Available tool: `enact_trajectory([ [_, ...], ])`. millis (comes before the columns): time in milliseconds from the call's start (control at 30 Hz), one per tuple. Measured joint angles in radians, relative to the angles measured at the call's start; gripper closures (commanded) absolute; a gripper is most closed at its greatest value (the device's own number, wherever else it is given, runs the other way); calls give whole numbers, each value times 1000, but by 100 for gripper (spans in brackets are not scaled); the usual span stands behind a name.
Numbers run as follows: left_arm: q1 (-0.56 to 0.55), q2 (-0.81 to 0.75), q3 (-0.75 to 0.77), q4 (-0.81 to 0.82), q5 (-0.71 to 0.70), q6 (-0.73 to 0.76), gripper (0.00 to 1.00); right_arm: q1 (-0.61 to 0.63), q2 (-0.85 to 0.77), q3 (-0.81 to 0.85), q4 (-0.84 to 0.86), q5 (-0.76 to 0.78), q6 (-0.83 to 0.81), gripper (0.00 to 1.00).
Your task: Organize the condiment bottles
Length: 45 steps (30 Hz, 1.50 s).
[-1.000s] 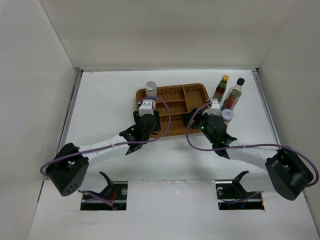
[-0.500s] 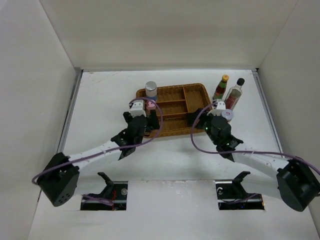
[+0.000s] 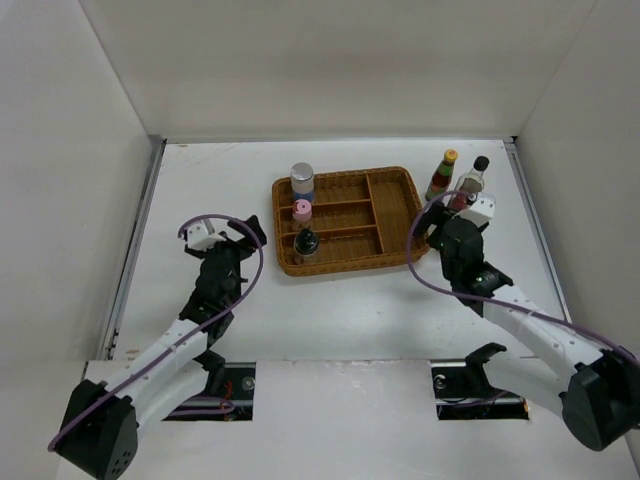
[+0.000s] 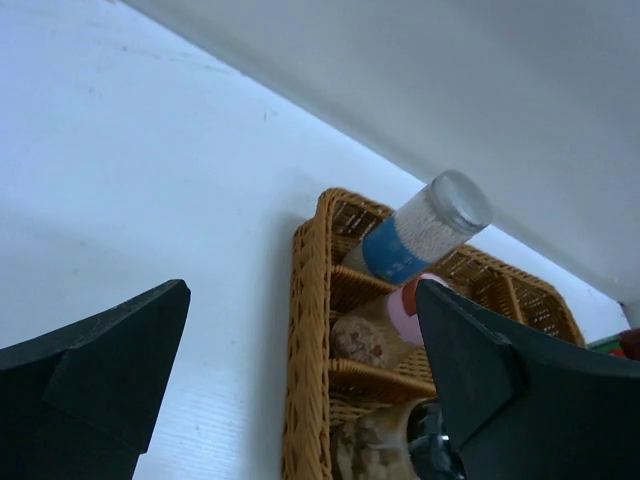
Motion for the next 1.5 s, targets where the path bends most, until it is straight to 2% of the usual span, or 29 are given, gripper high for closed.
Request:
enact_trajectory([
  [133,8,82,-70,51,16,-40,0,-74,82,53,-120,92,-22,9],
  [267,40,110,-121,71,35,-66,0,-145,185,106,-170,129,-35,7],
  [400,45,104,-124,105,51,-81,0,-194,289,147,-192,106,-42,7],
  [567,45,104,-124,130,71,-92,0,-229,344,156,-197,34,-40,10],
  [700,45,112,-124,134,86,-99,0,-246,380,156,-192,-13,-28,21],
  [867,49,116,-124,137,101,-105,0,-260,421,161,-183,-32,-21,47],
  [967,52,124,-124,138,106,-108,0,-261,404,156,-192,-33,-18,49],
  [1100,52,128,-124,138,110,-110,0,-223,292,131,-249,12,-26,49],
  [1267,66,129,-124,138,118,-113,0,-95,163,164,-282,76,-48,50],
  [1367,72,129,-124,138,119,-114,0,-21,204,251,-272,77,-65,50],
  [1500,72,139,-124,141,121,-115,0,42,387,429,-210,-8,-87,51],
])
